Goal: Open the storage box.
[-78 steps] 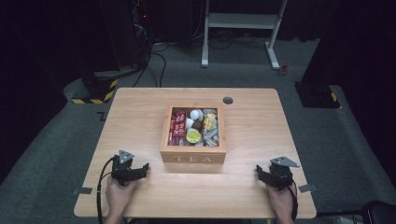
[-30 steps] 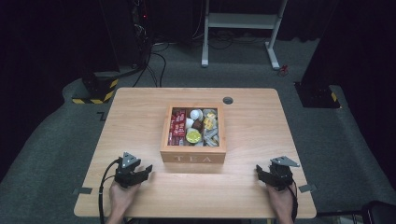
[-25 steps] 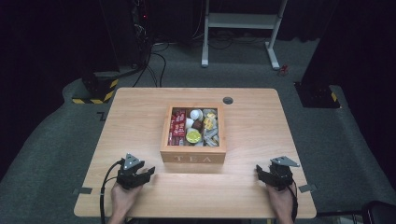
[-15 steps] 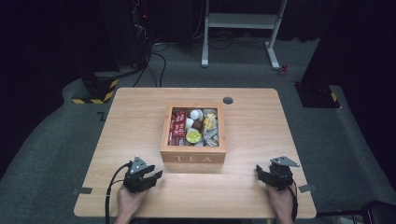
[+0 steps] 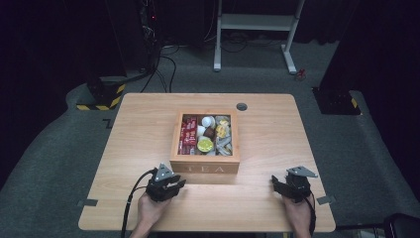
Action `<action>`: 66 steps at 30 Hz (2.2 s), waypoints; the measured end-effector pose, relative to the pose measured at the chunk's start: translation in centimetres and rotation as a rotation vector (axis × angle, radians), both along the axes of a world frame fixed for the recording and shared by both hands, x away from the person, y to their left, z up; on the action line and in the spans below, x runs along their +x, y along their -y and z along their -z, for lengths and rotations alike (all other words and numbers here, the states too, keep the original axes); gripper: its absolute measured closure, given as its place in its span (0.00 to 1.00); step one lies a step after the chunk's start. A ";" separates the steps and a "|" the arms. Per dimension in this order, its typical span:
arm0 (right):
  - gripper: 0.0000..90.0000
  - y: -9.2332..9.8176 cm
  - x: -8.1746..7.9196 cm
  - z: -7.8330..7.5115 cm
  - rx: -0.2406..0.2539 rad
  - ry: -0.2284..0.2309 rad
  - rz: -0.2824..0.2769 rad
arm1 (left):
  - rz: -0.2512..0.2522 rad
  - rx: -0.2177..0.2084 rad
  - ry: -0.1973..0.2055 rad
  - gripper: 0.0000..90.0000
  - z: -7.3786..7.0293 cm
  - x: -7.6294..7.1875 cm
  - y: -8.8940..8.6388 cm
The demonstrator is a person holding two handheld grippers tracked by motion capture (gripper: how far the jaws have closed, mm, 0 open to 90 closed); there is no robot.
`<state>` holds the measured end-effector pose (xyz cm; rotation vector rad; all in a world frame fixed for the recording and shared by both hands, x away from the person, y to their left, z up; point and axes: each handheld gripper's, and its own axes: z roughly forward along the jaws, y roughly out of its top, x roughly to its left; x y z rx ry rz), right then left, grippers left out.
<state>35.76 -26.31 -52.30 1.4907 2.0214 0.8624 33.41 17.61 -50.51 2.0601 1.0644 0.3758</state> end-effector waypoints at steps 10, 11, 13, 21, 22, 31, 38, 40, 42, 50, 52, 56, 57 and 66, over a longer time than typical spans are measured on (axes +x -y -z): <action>0.35 0.0 0.0 0.0 -0.003 0.002 -0.001 | -0.039 -0.029 0.029 0.89 -1.0 1.4 0.4; 0.35 0.0 0.0 0.0 -0.003 0.002 -0.001 | -0.042 -0.025 0.030 0.89 -1.1 1.6 0.4; 0.35 0.0 0.1 0.0 -0.002 0.001 -0.001 | -0.055 -0.036 0.028 0.93 -1.3 1.9 0.5; 0.35 0.0 0.0 0.0 -0.002 0.001 0.000 | -0.080 -0.064 0.046 1.00 -1.9 2.0 0.7; 0.35 0.0 0.0 0.0 -0.002 0.001 0.000 | -0.078 -0.062 0.045 1.00 -2.0 2.0 0.7; 0.35 0.0 0.0 0.0 -0.002 0.001 0.000 | -0.060 -0.072 0.051 1.00 -3.0 2.2 1.1; 0.35 -0.1 0.0 0.0 -0.003 0.001 0.002 | -0.055 -0.065 0.043 1.00 -3.1 2.3 1.2; 0.35 0.0 0.0 0.0 -0.003 0.000 0.002 | -0.053 -0.068 0.045 1.00 -3.2 2.3 1.1; 0.35 0.0 0.1 0.0 -0.004 0.002 0.000 | -0.054 -0.073 0.054 1.00 -3.4 2.3 1.1; 0.35 0.0 0.0 0.0 -0.002 -0.001 0.001 | -0.070 -0.093 0.082 1.00 -4.1 2.5 1.3; 0.35 0.0 0.0 0.0 -0.004 0.000 0.000 | -0.072 -0.100 0.080 1.00 -4.1 2.6 1.3; 0.35 0.0 0.1 0.0 -0.004 0.001 -0.001 | -0.074 -0.094 0.075 1.00 -4.4 2.9 1.4; 0.35 0.0 0.1 0.0 -0.004 0.000 0.000 | -0.075 -0.091 0.073 1.00 -4.5 3.0 1.4; 0.35 0.0 0.1 0.0 -0.003 0.002 -0.001 | -0.079 -0.103 0.083 1.00 -5.5 3.4 1.5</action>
